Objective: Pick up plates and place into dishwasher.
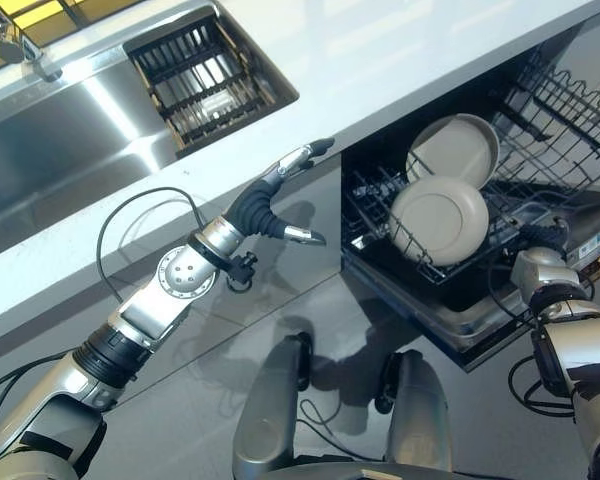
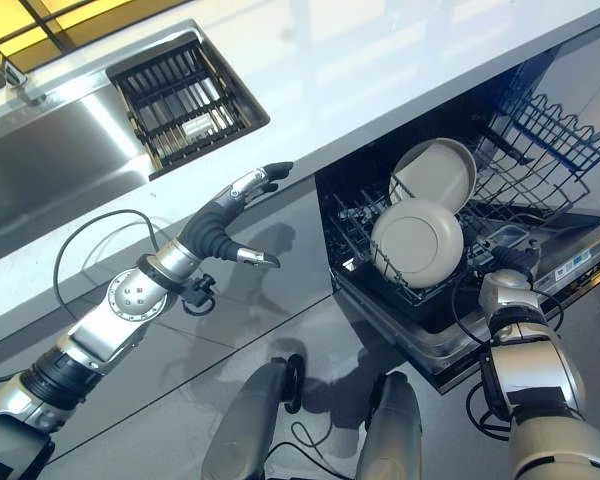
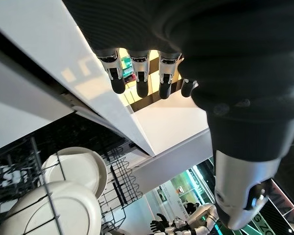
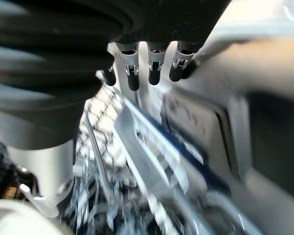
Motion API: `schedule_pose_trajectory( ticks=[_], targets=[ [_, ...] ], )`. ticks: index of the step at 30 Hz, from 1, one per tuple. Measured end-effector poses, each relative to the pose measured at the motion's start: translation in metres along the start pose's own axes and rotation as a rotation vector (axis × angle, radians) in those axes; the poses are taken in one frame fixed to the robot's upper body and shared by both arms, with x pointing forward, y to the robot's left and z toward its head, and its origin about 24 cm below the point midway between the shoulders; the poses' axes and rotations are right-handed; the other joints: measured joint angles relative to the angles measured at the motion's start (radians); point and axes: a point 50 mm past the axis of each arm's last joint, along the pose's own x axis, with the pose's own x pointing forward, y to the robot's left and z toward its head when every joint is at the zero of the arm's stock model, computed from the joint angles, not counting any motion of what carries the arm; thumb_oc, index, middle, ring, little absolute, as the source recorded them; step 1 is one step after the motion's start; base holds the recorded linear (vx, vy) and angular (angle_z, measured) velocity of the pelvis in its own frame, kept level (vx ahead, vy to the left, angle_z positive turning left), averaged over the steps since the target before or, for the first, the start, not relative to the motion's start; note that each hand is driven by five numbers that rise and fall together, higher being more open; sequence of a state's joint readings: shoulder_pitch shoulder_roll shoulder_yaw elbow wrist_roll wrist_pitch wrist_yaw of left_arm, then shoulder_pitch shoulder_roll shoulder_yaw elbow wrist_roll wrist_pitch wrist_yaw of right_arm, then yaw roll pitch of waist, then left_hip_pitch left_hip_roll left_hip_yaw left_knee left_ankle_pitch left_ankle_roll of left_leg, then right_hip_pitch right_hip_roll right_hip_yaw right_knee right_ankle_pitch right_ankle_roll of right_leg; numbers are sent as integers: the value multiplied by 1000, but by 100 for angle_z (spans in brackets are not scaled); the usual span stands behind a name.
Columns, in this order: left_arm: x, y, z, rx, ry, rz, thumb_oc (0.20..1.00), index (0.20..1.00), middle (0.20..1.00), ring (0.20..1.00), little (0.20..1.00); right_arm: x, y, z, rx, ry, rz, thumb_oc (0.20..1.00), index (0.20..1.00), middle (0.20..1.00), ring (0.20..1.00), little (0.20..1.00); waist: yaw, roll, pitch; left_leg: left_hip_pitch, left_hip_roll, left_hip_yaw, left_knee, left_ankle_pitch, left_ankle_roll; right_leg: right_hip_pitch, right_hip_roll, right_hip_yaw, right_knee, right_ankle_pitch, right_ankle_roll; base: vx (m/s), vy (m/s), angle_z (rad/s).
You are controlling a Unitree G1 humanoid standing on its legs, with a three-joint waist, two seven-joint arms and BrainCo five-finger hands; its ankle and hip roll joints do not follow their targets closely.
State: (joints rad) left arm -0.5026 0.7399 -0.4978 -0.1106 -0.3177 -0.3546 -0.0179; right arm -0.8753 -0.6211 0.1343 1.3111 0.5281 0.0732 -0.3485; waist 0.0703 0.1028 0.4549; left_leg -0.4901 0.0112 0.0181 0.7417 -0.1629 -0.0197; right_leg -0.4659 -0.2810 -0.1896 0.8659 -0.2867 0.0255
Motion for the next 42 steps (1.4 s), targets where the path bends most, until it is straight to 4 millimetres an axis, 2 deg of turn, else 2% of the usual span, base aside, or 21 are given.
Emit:
schedule_pose_trajectory(
  ticks=[4, 8, 13, 20, 24, 34, 42],
  targets=[
    [0, 0, 0, -2, 0, -6, 1000, 1000, 1000, 1000, 1000, -2, 12, -1, 47, 20, 189, 1000, 1000, 1000, 1000, 1000, 0, 2, 4, -13, -1, -2, 23, -6, -1, -15, -3, 5, 25, -7, -2, 7, -46, 0],
    [0, 0, -1, -1, 13, -26, 1000, 1000, 1000, 1000, 1000, -1, 11, -2, 42, 0, 300, 1000, 1000, 1000, 1000, 1000, -3, 2, 5, -16, 1, -1, 27, -6, -2, -21, -2, 7, 33, -10, -5, 7, -63, -4],
    [-1, 3, -1, 5, 27, -47, 1000, 1000, 1000, 1000, 1000, 1, 0, 7, 46, -28, 398, 1000, 1000, 1000, 1000, 1000, -2, 1, 7, -52, 2, -15, 48, -10, -8, -51, 2, 1, 49, -13, -9, 45, -71, 1],
    [0, 20, 3, 23, 45, -35, 1000, 1000, 1000, 1000, 1000, 2, -15, 14, 86, -3, 525, 1000, 1000, 1000, 1000, 1000, 4, -13, 22, -95, 2, -50, 92, -21, -23, -70, 10, -24, 81, -32, -24, 44, -72, 7],
    [-1, 23, 3, 28, 57, -48, 1000, 1000, 1000, 1000, 1000, 2, -17, 27, 102, -21, 535, 1000, 1000, 1000, 1000, 1000, 10, -15, 24, -131, 2, -58, 112, -24, -28, -105, 12, -26, 101, -35, -29, 42, -26, -2],
    [-1, 30, 3, 2, 66, -22, 1000, 1000, 1000, 1000, 1000, -7, 2, 80, 208, -135, 567, 1000, 1000, 1000, 1000, 1000, 34, 0, 52, -209, -20, -82, 158, -27, -31, -174, -4, -33, 150, -50, -33, 53, -1, 6],
    [-1, 32, 4, -24, 60, -19, 1000, 1000, 1000, 1000, 1000, -15, 15, 101, 277, -208, 615, 1000, 1000, 1000, 1000, 1000, 69, 5, 55, -224, -27, -89, 172, -41, -31, -186, -5, -36, 165, -69, -34, 45, 15, 3]
  ],
)
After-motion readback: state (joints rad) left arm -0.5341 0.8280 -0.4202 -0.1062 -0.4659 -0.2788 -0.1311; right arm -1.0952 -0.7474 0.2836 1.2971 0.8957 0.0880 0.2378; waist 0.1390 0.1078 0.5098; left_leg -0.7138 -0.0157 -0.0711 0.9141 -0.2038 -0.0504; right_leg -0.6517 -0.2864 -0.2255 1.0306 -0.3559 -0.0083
